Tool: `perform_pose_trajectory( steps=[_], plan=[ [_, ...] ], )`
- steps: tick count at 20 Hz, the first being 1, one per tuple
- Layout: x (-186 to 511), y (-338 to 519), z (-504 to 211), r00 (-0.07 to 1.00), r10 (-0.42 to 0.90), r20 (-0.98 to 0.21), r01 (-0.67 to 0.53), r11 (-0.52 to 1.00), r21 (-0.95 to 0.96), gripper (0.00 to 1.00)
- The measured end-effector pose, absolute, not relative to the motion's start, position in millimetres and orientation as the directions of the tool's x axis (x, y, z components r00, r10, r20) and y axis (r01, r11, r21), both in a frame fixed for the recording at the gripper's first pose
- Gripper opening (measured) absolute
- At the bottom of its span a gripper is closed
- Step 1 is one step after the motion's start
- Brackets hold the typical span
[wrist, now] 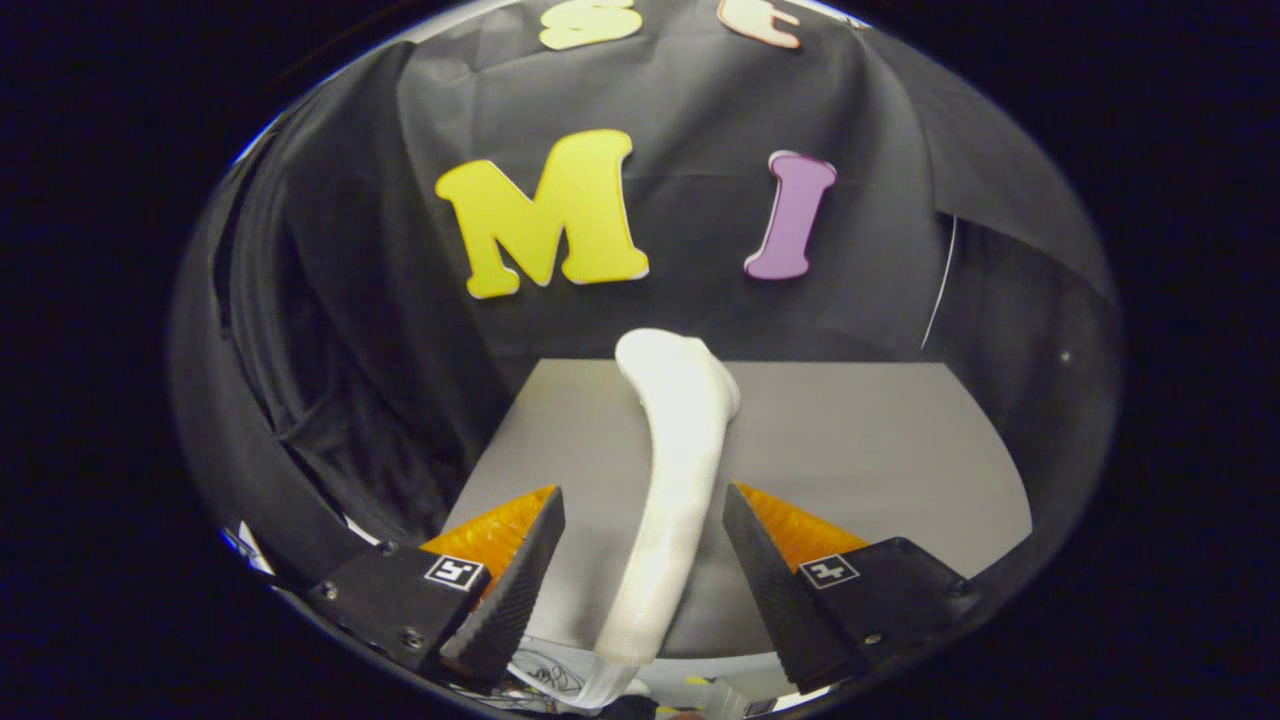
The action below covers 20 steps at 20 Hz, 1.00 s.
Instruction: Iron the clothes twice with a garment steamer, once on the left side and once on the right side.
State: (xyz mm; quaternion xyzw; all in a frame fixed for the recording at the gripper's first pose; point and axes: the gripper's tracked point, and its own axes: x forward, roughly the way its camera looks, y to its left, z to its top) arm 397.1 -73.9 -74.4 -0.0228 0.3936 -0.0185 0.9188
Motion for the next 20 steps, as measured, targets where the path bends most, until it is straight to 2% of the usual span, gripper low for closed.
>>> perform_pose_trajectory(
  steps=[8,12,13,15,20],
  plan=[
    [413.7,-89.9,-88.5,0.591,-0.131,-0.796,0.03,0.99,-0.141,0.93],
    [406.1,-80.1,-98.5,0.503,-0.159,-0.85,0.061,0.987,-0.149,0.78],
    [405.0,-76.7,-100.1,0.484,-0.155,-0.861,0.063,0.988,-0.143,0.69],
    [405.7,-76.2,-100.9,0.477,-0.151,-0.866,0.064,0.989,-0.137,0.63],
    [404.5,-71.1,-99.8,0.487,-0.174,-0.856,0.144,0.983,-0.118,0.42]
  ],
)
